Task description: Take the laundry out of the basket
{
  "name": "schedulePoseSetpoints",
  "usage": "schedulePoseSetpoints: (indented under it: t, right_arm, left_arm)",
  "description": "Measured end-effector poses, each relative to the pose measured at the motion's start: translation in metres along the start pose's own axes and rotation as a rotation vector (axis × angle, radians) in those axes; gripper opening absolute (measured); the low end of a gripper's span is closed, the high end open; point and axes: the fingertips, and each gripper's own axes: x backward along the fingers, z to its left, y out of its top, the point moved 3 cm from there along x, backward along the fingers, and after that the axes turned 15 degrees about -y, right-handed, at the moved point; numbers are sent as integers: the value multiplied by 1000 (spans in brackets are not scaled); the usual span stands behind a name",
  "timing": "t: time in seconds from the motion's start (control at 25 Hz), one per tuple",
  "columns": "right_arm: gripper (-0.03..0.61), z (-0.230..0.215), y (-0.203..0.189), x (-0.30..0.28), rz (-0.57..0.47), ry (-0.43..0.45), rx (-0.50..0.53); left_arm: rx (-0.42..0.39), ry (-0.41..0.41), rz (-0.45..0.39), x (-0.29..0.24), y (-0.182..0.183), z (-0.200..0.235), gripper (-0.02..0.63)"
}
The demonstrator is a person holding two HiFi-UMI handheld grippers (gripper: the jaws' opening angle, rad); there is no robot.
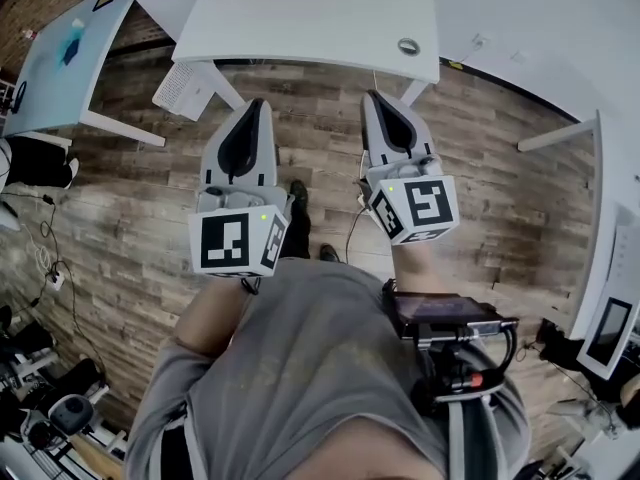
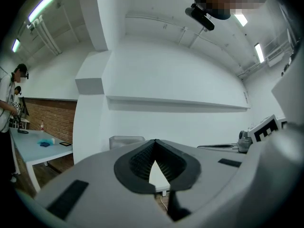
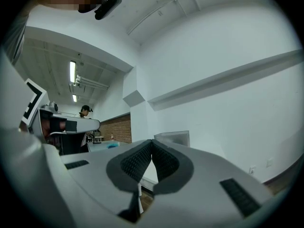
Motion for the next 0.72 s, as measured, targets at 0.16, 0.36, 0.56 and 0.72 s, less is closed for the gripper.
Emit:
schedulePoseSetpoints:
  t: [0.16, 0.36, 0.56, 0.72]
  right_arm:
    - [8, 3, 0, -53, 2, -2, 8]
    - [8, 17, -3, -127, 4, 1, 1]
    - [8, 34, -4, -198, -7, 15, 10]
    - [8, 43, -2, -234, -25, 13, 24]
  left_arm:
    - [9, -14, -9, -37, -1, 40, 8]
    - [11, -33, -15, -80, -3, 97, 8]
    - [11, -34, -36, -115, -1, 154, 8]
    - [8, -43, -52, -133, -3, 188, 8]
